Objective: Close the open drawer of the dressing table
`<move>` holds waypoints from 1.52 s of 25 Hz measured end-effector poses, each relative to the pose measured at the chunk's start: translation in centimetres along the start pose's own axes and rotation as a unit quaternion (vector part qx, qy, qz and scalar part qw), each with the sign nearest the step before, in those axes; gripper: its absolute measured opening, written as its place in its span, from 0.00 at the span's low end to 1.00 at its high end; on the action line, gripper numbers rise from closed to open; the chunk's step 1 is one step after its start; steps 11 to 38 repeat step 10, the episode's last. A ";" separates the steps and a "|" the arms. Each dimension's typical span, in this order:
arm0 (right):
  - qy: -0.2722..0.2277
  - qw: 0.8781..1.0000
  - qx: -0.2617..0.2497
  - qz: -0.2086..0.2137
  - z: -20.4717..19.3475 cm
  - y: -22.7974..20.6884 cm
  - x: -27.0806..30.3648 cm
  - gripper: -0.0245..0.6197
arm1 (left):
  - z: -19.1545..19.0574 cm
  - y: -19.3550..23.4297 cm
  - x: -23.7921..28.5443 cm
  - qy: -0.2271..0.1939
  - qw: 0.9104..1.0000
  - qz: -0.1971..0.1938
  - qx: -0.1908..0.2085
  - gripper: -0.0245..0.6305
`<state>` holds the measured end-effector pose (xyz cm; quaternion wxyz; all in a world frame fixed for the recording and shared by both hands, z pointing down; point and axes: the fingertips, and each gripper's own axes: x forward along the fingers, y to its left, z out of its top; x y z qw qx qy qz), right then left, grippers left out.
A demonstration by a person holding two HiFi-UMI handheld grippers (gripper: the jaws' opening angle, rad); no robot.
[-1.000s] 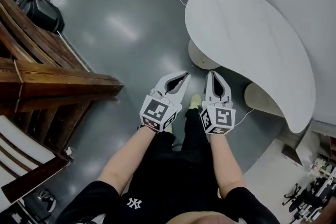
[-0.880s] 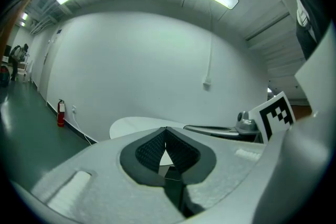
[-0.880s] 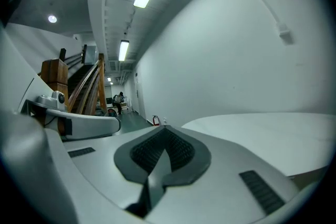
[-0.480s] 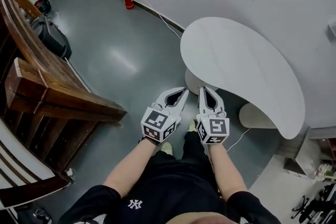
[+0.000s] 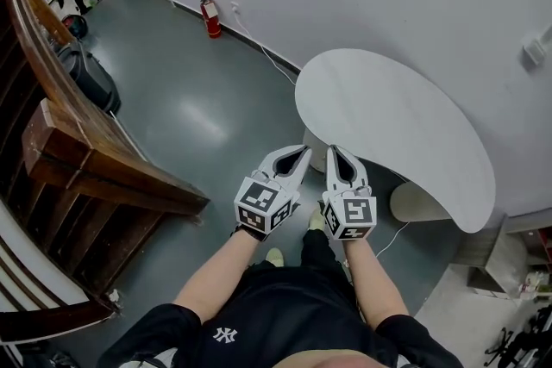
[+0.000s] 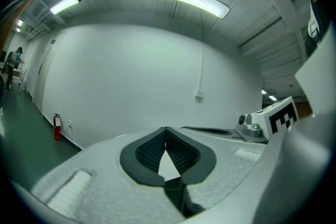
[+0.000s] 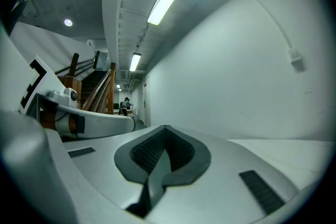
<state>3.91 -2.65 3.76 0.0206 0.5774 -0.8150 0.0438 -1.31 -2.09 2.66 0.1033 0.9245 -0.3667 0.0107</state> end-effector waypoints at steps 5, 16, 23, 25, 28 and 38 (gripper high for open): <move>0.002 1.000 0.001 0.000 -0.1 -0.2 0.0 0.06 | -0.2 -0.3 0.3 0.002 1.000 -0.002 0.001 0.05; 0.002 1.000 -0.001 0.001 0.1 0.2 0.6 0.06 | -0.1 0.1 0.4 0.004 1.000 -0.004 0.003 0.05; 0.002 1.000 -0.001 0.001 0.1 0.2 0.6 0.06 | -0.1 0.1 0.4 0.004 1.000 -0.004 0.003 0.05; 0.002 1.000 -0.001 0.001 0.1 0.2 0.6 0.06 | -0.1 0.1 0.4 0.004 1.000 -0.004 0.003 0.05; 0.002 1.000 -0.001 0.001 0.1 0.2 0.6 0.06 | -0.1 0.1 0.4 0.004 1.000 -0.004 0.003 0.05; 0.002 1.000 -0.001 0.001 0.1 0.2 0.6 0.06 | -0.1 0.1 0.4 0.004 1.000 -0.004 0.003 0.05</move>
